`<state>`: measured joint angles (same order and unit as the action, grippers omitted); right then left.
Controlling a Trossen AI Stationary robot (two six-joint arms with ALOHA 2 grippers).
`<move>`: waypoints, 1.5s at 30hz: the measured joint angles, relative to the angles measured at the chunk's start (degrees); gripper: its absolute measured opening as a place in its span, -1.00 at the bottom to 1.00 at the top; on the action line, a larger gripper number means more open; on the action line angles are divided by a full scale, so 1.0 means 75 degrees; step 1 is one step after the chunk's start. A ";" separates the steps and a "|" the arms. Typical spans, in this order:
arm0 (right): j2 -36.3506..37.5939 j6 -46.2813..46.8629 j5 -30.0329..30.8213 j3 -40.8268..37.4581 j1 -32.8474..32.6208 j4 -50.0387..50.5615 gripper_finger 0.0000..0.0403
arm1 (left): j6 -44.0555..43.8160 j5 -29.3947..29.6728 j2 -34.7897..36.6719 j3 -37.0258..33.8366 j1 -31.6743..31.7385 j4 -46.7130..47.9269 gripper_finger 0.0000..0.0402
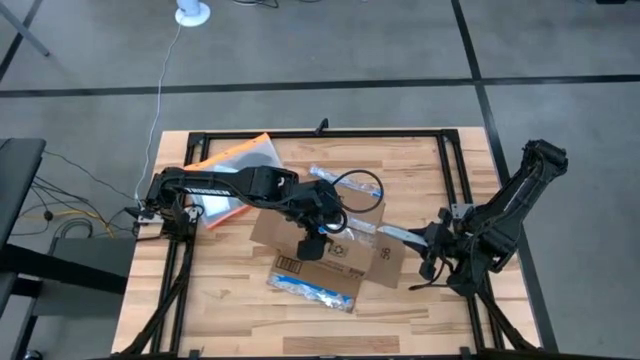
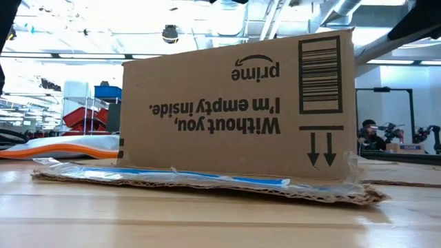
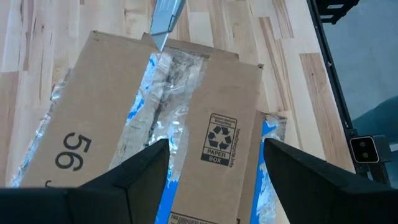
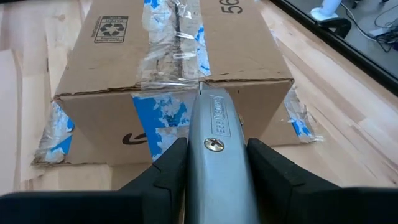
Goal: Unpack boxes
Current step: Break down the box using the silver cutter until it is completely flat
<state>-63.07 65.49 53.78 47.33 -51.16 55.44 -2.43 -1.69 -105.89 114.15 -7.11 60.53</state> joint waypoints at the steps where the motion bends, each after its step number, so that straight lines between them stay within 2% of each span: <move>1: 0.0000 -0.0002 -0.0006 0.0000 0.0000 0.0027 -0.43 | 0.0000 0.0000 0.0000 0.0000 0.0000 0.0003 0.23; 7: 0.0002 -0.0421 -0.0080 0.0000 0.0000 0.0191 -0.43 | -0.0094 0.0006 -0.0002 0.0000 -0.0075 0.0179 0.23; 13: 0.0003 -0.0979 -0.0271 0.0006 0.0213 0.0002 -0.43 | -0.0304 0.0073 -0.0040 -0.0003 -0.0555 0.0238 0.23; 20: 0.0003 -0.1592 -0.0496 0.0009 0.0485 -0.0476 -0.43 | -0.0417 0.1018 -0.0715 -0.0009 -0.1220 0.0233 0.23; 28: 0.0001 -0.1598 -0.0773 0.0008 0.0544 -0.0482 -0.43 | -0.0672 0.1673 -0.1565 -0.0009 -0.1491 0.0235 0.23; 34: -0.0003 -0.1597 -0.0867 0.0006 0.0545 -0.0508 -0.43 | -0.0231 0.2503 -0.1804 -0.0009 -0.1580 0.0067 0.23; 40: 0.0000 -0.1608 -0.1079 0.0006 0.0548 -0.0567 -0.43 | -0.0196 0.2477 -0.1795 -0.0006 -0.1376 -0.0236 0.23; 45: 0.0000 -0.2115 -0.1162 -0.0004 0.0551 -0.1008 -0.43 | -0.0187 0.2398 -0.1792 -0.0006 -0.1311 -0.0237 0.23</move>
<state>-63.07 49.63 45.07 47.30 -47.03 47.88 -3.84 16.29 -119.33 114.10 -16.95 58.75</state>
